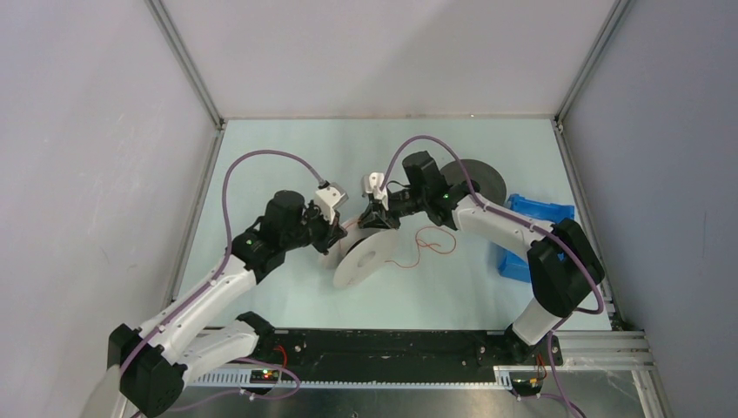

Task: Wrap the cables
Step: Wrap the cable around the cable reel.

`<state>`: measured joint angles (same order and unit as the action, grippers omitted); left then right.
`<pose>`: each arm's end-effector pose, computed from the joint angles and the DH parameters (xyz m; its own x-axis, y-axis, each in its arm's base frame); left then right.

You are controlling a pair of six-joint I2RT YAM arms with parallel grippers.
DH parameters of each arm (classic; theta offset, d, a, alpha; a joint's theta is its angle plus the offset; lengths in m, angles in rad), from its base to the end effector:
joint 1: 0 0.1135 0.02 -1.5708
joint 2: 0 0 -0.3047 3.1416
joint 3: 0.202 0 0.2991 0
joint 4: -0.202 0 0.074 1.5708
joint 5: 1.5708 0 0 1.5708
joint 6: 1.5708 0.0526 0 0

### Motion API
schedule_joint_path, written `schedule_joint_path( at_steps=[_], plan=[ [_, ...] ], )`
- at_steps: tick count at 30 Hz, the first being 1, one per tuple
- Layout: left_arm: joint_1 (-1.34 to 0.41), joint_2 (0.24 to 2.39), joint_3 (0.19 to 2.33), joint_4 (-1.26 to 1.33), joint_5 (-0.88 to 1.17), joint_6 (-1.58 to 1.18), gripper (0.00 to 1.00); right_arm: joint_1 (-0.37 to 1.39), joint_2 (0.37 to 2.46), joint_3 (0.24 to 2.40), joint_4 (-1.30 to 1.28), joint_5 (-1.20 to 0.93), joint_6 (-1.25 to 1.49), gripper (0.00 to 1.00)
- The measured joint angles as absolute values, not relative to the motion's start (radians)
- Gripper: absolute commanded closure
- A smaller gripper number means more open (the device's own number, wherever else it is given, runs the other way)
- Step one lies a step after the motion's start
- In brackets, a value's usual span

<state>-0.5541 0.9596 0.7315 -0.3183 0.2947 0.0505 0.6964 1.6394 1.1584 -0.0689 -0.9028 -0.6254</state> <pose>0.2049 -0.1447 0.2906 -0.4052 0.3076 -0.8609 0.7359 0.6685 -0.1076 0.2952 0.3006 0.2794 0.2082 -0.2986 -0.9314 -0.9731 -0.1591 -0.1665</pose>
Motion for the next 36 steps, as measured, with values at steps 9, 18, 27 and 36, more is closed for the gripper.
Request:
schedule_joint_path(
  at_steps=[9,18,27,36],
  plan=[
    [-0.558,0.952,0.731,-0.324,0.253,0.041,1.00,0.697,1.585,1.163,-0.030,-0.875,-0.550,0.66],
    [-0.510,0.837,0.731,-0.369,0.183,-0.001,1.00,0.680,1.432,1.122,0.071,-0.696,-0.293,0.68],
    [-0.453,0.744,0.731,-0.370,0.148,-0.027,1.00,0.691,1.310,0.926,0.177,-0.395,-0.232,0.56],
    [-0.442,0.598,0.731,-0.387,0.024,-0.039,1.00,0.719,1.312,0.681,0.345,-0.395,-0.287,0.46]
  ],
)
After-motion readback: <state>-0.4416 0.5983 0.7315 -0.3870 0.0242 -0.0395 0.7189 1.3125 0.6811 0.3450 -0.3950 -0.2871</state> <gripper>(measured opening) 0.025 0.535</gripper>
